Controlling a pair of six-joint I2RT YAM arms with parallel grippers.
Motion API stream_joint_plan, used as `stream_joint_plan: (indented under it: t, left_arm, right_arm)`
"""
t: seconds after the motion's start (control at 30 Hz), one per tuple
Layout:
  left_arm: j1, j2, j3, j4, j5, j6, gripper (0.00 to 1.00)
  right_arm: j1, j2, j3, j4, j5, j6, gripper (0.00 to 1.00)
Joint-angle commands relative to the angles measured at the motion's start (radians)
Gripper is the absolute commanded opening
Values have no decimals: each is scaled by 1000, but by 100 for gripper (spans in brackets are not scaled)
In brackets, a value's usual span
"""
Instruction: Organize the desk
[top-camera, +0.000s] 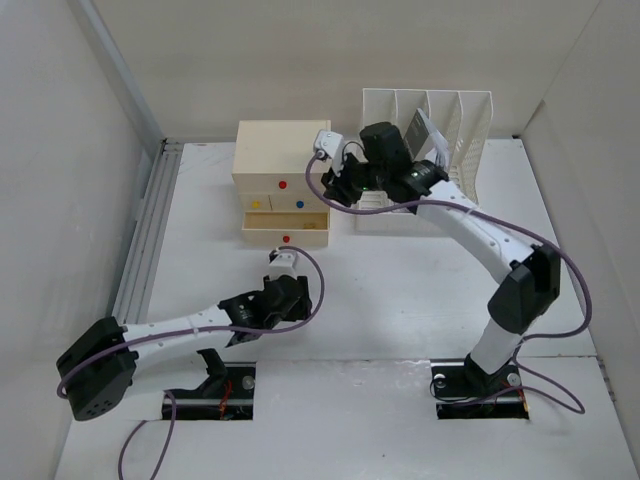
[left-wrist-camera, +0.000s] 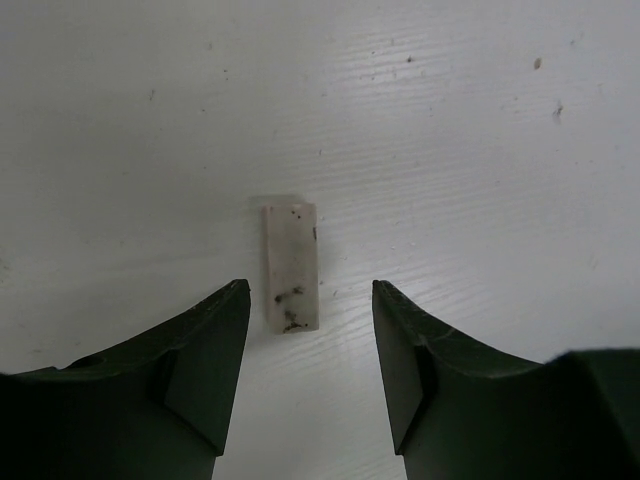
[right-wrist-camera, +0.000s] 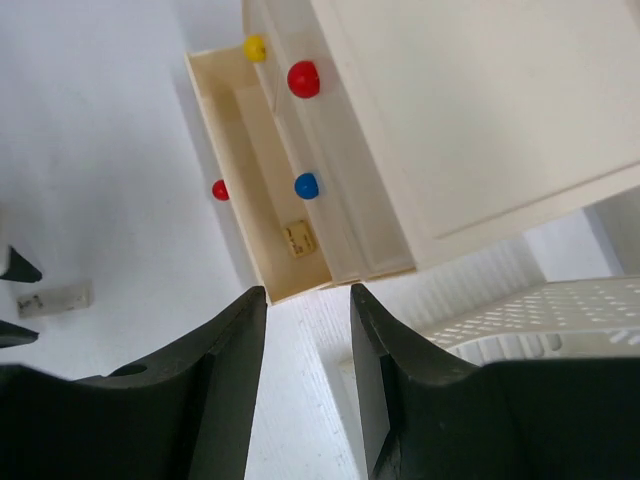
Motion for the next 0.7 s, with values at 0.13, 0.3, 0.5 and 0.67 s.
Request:
stream_joint_plan:
  t: [0.13,0.3,0.5,0.67]
  left_arm:
    - [-31,99,79,-54,-67,-53,48]
    - [-51,165,108,-73,-97,-73,38]
    - [-61,188,117,-73,-124,-96,7]
    - [-81,169,174,-122,-193,-96,4]
  right_arm:
    - [-52,-108,-7,31,-178,49,44]
    - [-86,-126,-7,31,-212,58,44]
    - [-95,-147,-16,31,-232,58,44]
    - [-114,-177,-16,31,-250,58,44]
